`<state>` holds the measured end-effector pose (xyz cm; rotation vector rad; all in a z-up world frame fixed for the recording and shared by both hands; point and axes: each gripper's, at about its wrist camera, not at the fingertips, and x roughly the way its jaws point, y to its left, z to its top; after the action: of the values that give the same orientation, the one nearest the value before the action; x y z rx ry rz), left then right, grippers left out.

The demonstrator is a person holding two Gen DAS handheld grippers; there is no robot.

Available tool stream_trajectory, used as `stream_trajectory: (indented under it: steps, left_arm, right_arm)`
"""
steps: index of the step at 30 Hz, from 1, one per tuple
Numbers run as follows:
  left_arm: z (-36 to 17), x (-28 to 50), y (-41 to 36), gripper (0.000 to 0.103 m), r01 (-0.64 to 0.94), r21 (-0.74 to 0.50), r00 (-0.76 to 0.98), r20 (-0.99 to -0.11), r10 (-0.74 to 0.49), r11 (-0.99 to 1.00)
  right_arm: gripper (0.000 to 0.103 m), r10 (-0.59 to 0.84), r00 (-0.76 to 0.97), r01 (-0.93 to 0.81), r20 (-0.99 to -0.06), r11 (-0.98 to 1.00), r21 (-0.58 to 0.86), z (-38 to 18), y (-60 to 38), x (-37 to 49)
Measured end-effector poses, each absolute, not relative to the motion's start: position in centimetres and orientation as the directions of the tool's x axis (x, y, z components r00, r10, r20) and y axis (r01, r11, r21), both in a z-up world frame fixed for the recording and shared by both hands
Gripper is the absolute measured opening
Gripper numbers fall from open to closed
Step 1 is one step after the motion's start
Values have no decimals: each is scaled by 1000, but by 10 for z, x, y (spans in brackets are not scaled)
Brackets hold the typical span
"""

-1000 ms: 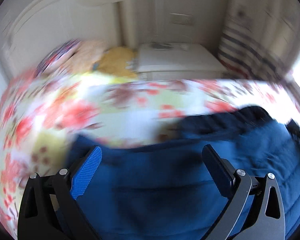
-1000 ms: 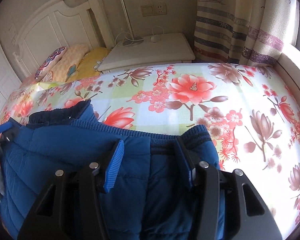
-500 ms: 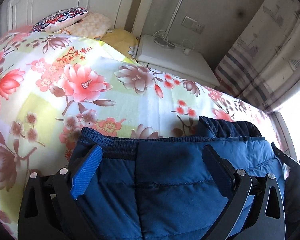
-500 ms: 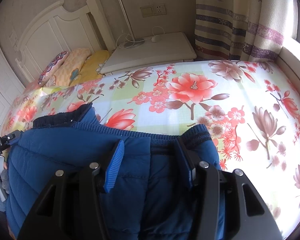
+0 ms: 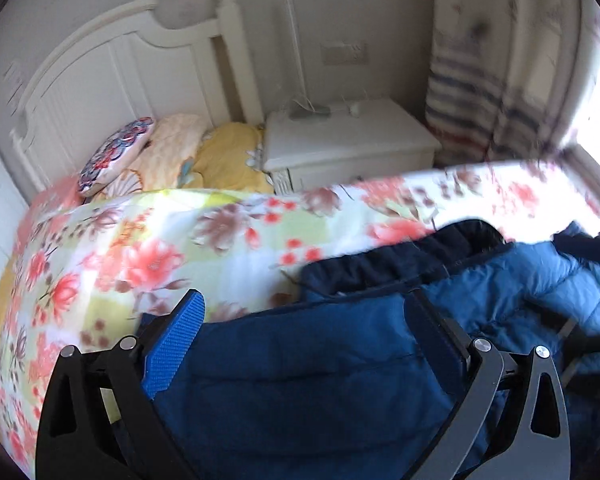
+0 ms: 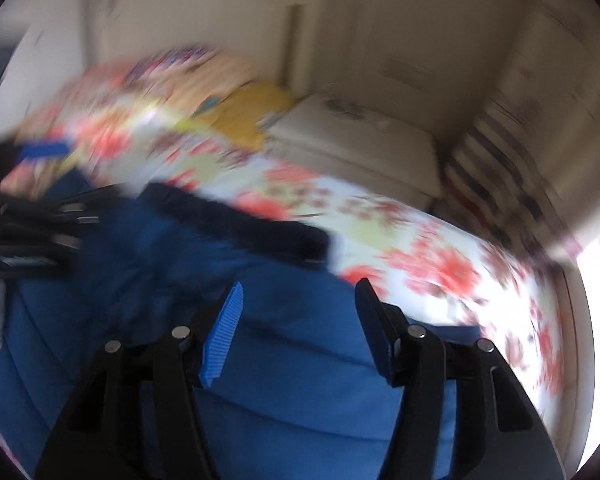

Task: Fold large clothes

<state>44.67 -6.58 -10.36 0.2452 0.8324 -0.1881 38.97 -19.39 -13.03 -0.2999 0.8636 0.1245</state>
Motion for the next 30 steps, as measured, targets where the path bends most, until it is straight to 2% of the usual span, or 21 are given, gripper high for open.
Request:
stream_trajectory:
  steps: [2, 4, 7, 8, 10, 11, 13, 15, 16, 18, 21, 30]
  left_arm:
    - [-135, 460, -72, 99, 259, 165, 598, -801, -24, 952]
    - [-151, 464, -68, 99, 248, 112, 565, -823, -50, 962]
    - [-148, 468, -56, 99, 256, 48, 550, -828, -105, 966]
    - [-145, 467, -54, 99, 262, 60, 560, -822, -101, 963]
    - [-134, 461, -41, 99, 257, 117, 614, -787, -69, 959]
    - [-130, 460, -32, 99, 255, 127, 624, -779, -63, 958]
    - [-132, 465, -6, 99, 234, 116, 613, -788, -54, 965]
    - [-141, 476, 22, 99, 185, 19, 574, -814, -92, 983]
    - [-144, 479, 34, 99, 167, -68, 557, -817, -151, 984]
    - [-149, 482, 43, 99, 148, -139, 550, -811, -198, 979]
    - [-152, 484, 40, 99, 156, -133, 545, -815, -197, 979]
    - [-155, 486, 57, 99, 148, -281, 548, -775, -315, 948]
  right_arm:
    - [59, -15, 604, -253, -797, 944, -210, -151, -181, 398]
    - [59, -27, 610, -252, -792, 941, -226, -165, -177, 399]
    - [60, 15, 600, -260, -800, 949, -178, -162, -185, 399]
    - [60, 52, 591, -264, -805, 956, -132, -156, -194, 398]
    - [60, 38, 613, -222, -789, 967, -125, -148, -211, 398]
    - [62, 12, 628, -187, -778, 973, -136, -144, -225, 398]
    - [74, -47, 627, -83, -778, 988, -127, -145, -263, 399]
    - [80, -4, 607, -2, -794, 1000, -7, -153, -305, 399]
    - [80, 43, 613, 21, -789, 997, 70, -156, -321, 396]
    - [80, 88, 628, 31, -773, 990, 137, -161, -331, 392]
    - [80, 117, 634, 26, -764, 985, 172, -165, -335, 390]
    - [80, 204, 652, 19, -731, 959, 284, -171, -347, 397]
